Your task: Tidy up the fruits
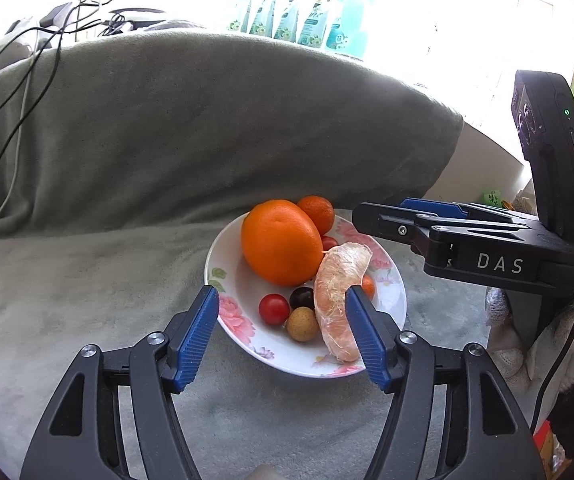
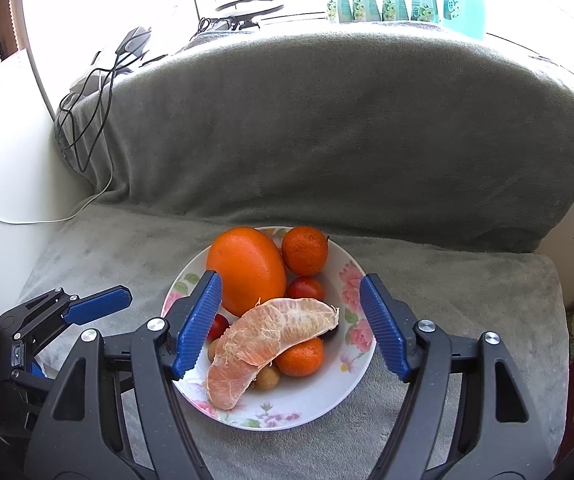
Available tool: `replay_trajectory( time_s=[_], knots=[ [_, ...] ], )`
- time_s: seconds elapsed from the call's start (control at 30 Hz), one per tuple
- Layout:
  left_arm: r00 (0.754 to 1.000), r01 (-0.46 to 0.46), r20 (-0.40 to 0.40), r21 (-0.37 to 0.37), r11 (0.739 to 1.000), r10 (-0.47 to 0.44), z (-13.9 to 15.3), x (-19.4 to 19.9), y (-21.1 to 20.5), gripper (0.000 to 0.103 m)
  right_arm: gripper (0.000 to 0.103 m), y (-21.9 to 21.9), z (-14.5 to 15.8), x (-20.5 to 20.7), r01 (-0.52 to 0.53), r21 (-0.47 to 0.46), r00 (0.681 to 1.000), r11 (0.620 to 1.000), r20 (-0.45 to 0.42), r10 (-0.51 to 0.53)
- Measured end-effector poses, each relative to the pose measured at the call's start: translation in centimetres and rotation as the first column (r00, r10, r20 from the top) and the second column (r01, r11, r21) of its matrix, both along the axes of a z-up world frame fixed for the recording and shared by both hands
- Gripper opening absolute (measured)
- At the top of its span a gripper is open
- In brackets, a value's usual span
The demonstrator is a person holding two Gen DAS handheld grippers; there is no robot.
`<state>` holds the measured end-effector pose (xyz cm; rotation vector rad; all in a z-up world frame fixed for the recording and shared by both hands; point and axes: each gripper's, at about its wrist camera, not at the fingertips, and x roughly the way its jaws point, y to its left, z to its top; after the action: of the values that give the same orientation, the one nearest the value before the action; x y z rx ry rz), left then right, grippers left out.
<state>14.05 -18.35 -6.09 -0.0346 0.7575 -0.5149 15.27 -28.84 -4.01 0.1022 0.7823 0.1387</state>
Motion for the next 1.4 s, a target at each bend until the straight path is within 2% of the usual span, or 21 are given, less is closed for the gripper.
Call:
replay_trajectory(
  time_s=[0.37,0.47,0.5,0.83,0.93,1.13,1.4],
  knots=[
    [0.998,-0.045,0.054,0.041,0.998,0.043,1.4,-2.1,1.6,0.067,0.075,0.1,1.7,-3.7,0.044,-0.04,0.997,0.998,0.066,-0.041],
    [0.996,-0.053,0.07,0.042,0.998,0.05,2.0,-3.1,2.2,0.067,0.096,-0.1,2.0,-5.4,0.089,-0.037,0.992,0.995,0.093,-0.085],
    [0.996,-0.056,0.077,0.045,0.997,0.052,2.1,-3.4,2.4,0.068,0.097,-0.2,2.1,-6.0,0.101,-0.039,0.99,0.994,0.106,-0.097],
    [0.985,-0.112,0.137,0.059,0.992,0.103,3.6,-6.7,4.5,0.072,0.098,0.3,3.2,-11.0,0.22,-0.076,0.965,0.973,0.165,-0.205],
    [0.981,-0.129,0.157,0.067,0.989,0.117,3.9,-7.8,4.8,0.081,0.098,0.3,3.3,-12.3,0.255,-0.072,0.955,0.964,0.172,-0.24],
    [0.967,-0.188,0.19,0.081,0.979,0.17,4.3,-9.7,5.5,0.081,0.098,0.3,3.6,-14.7,0.317,-0.084,0.934,0.945,0.202,-0.295],
    [0.954,-0.235,0.212,0.08,0.969,0.214,4.8,-10.5,6.3,0.082,0.098,1.2,4.7,-15.8,0.325,-0.102,0.923,0.94,0.252,-0.291]
  ],
)
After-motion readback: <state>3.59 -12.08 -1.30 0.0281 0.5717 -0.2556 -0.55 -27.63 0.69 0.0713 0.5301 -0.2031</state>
